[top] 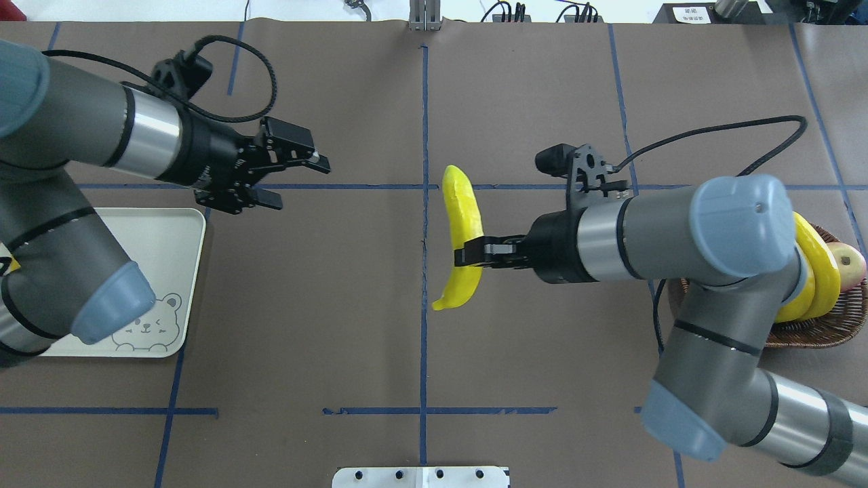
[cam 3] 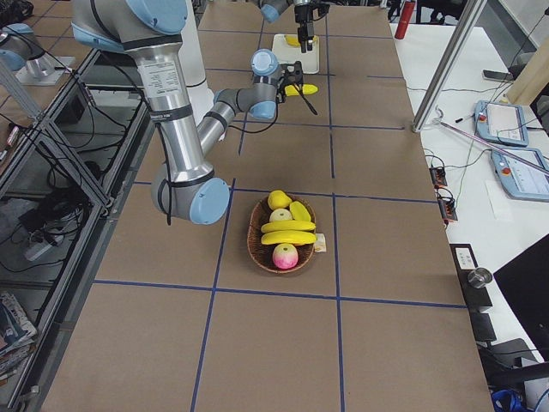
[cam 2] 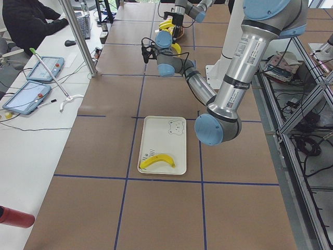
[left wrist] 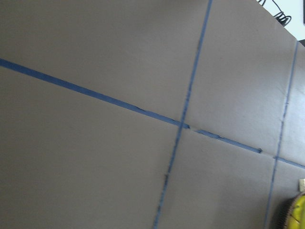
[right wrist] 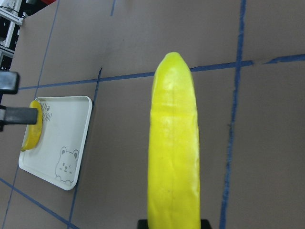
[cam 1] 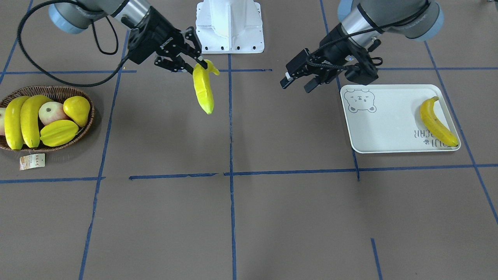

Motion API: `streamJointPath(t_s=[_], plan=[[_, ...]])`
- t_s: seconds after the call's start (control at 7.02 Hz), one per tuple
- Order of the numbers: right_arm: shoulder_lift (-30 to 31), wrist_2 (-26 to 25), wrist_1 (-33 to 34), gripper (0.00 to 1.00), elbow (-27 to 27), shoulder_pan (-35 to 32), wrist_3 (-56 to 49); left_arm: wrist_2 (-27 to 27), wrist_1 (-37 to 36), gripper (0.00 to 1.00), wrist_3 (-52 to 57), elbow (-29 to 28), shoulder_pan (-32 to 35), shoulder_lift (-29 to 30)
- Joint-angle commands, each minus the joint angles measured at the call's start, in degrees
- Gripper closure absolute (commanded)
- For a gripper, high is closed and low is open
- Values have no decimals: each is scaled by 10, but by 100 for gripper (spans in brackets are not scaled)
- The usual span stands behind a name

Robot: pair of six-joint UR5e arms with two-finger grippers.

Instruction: Transfer all bananas from basket to plate

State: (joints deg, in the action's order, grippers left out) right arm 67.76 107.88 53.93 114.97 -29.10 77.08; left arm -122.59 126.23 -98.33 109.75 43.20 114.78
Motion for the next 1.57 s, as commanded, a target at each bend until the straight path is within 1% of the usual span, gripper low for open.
streamJointPath(t_s=[0.0, 0.14, 0.43, 0.57, 0.85, 1.0, 1.14, 1.28, 1.42], plan=[[-57, -38, 55, 99, 3, 33, 4, 92, 5, 1, -41, -6, -95, 48], [-59, -38, 54, 99, 4, 34, 5, 100, 7, 1, -40, -8, -103, 50], [-65, -38, 56, 99, 5, 39, 5, 100, 8, 1, -40, -11, -103, 54], [-65, -38, 56, 99, 6, 40, 4, 100, 8, 2, -40, -20, -104, 64], [-61, -38, 55, 99, 15, 40, 4, 100, 8, 5, -36, -22, -103, 62], [-61, -38, 55, 99, 14, 41, 4, 100, 8, 21, -36, -24, -103, 62], [-60, -38, 56, 99, 14, 41, 4, 99, 8, 67, -35, -24, -103, 62], [-61, -38, 56, 99, 12, 44, 4, 99, 8, 94, -34, -21, -103, 62], [-61, -40, 56, 94, 12, 47, 4, 98, 8, 100, -34, -15, -103, 62]])
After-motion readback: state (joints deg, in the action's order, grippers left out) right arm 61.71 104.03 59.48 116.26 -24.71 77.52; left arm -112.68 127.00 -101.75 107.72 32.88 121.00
